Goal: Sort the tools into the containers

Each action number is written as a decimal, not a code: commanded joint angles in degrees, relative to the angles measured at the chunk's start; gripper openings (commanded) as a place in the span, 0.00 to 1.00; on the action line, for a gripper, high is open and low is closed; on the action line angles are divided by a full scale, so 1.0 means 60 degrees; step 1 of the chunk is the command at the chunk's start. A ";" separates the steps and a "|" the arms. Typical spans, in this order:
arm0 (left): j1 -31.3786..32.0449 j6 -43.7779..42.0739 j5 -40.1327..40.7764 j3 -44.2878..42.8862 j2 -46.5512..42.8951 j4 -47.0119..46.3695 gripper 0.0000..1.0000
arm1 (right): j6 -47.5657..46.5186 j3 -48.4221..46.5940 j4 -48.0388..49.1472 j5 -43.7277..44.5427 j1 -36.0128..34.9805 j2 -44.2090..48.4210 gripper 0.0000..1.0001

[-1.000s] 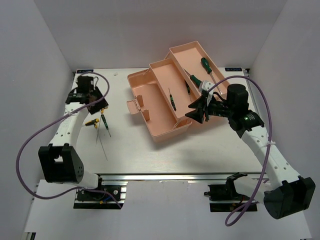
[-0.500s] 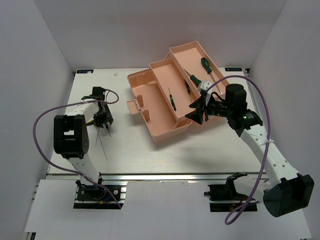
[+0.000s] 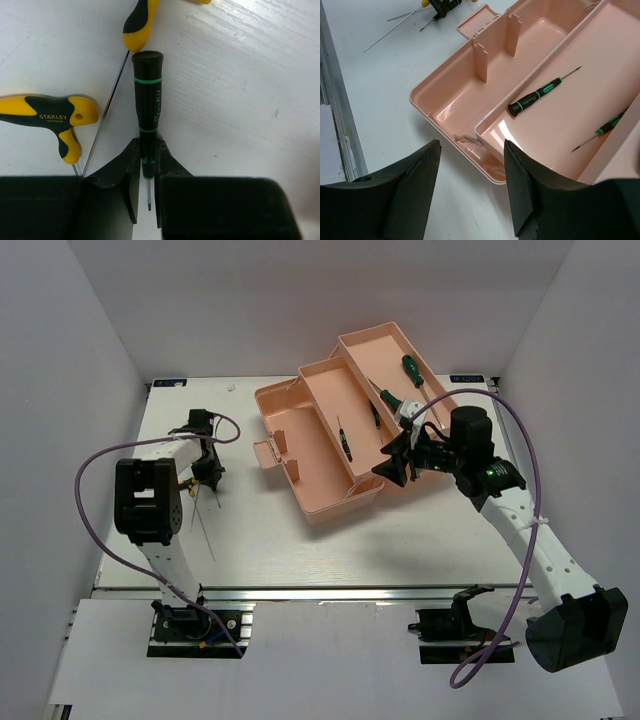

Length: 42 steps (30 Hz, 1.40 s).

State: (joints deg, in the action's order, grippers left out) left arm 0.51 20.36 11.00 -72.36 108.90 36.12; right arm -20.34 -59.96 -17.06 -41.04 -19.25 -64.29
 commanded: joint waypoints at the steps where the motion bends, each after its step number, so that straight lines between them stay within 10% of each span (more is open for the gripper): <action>1: -0.0013 -0.0010 -0.0689 0.0501 -0.0614 -0.0716 0.06 | -0.0199 -0.0538 -0.0042 0.0101 0.0043 -0.0007 0.60; 6: 0.0470 0.0487 -0.3252 0.0108 -0.2006 -0.1301 0.01 | -0.0185 -0.0655 -0.0014 0.0027 0.0073 0.0051 0.64; 7: 0.0689 0.0648 -0.3545 0.0005 -0.2472 -0.1491 0.01 | 0.0018 -0.0583 0.0088 0.0071 0.0087 0.0095 0.82; 9: 0.0866 0.1263 -0.4337 -0.0244 -0.2885 -0.2282 0.00 | 0.0064 -0.0422 0.0571 0.0101 0.0087 0.0357 0.87; 11: 0.1158 0.1833 -0.4645 -0.0768 -0.3179 -0.2911 0.00 | 0.0254 -0.0129 0.1213 0.0145 0.0102 0.0592 0.68; 12: 0.1276 0.1938 -0.4748 -0.1048 -0.3165 -0.3001 0.00 | 0.0356 -0.0084 0.1348 0.0174 0.0102 0.0651 0.22; 13: 0.1523 0.2040 -0.4807 -0.1355 -0.3078 -0.3060 0.00 | 0.0662 -0.0026 0.1480 0.0377 0.0117 0.0695 0.01; 14: 0.1656 0.2244 -0.4938 -0.1663 -0.2787 -0.3206 0.00 | 0.0781 0.0062 0.1727 0.0466 0.0117 0.0739 0.00; 22: 0.3472 0.4351 -0.5234 -0.5442 0.0186 -0.3793 0.00 | 0.1178 0.0136 0.1979 0.0950 0.0117 0.0710 0.00; 25: 0.3927 0.4983 -0.4476 -0.6643 0.1344 -0.3168 0.02 | 0.1149 0.0107 0.1979 0.1184 0.0131 0.0798 0.14; 29: 0.4250 0.5293 -0.3725 -0.7597 0.2108 -0.2462 0.29 | 0.0988 0.0062 0.1847 0.1376 0.0146 0.0828 0.47; 34: 0.4250 0.5060 -0.3665 -0.8125 0.2153 -0.2096 0.50 | 0.0870 0.0033 0.1759 0.0967 0.0146 0.0667 0.52; 40: 0.3680 0.4081 -0.3373 -0.8991 0.1278 -0.0838 0.51 | 0.1046 -0.0566 0.1409 0.0116 0.0073 -0.0298 0.50; 42: 0.3154 0.3394 -0.2964 -0.8334 0.0632 -0.0092 0.16 | 0.1002 -0.0684 0.1393 0.0072 -0.0029 -0.0504 0.49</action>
State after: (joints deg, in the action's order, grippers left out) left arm 23.64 46.89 -10.50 -123.90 121.80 28.49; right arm -14.20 -60.90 -8.93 -38.04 -18.85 -65.98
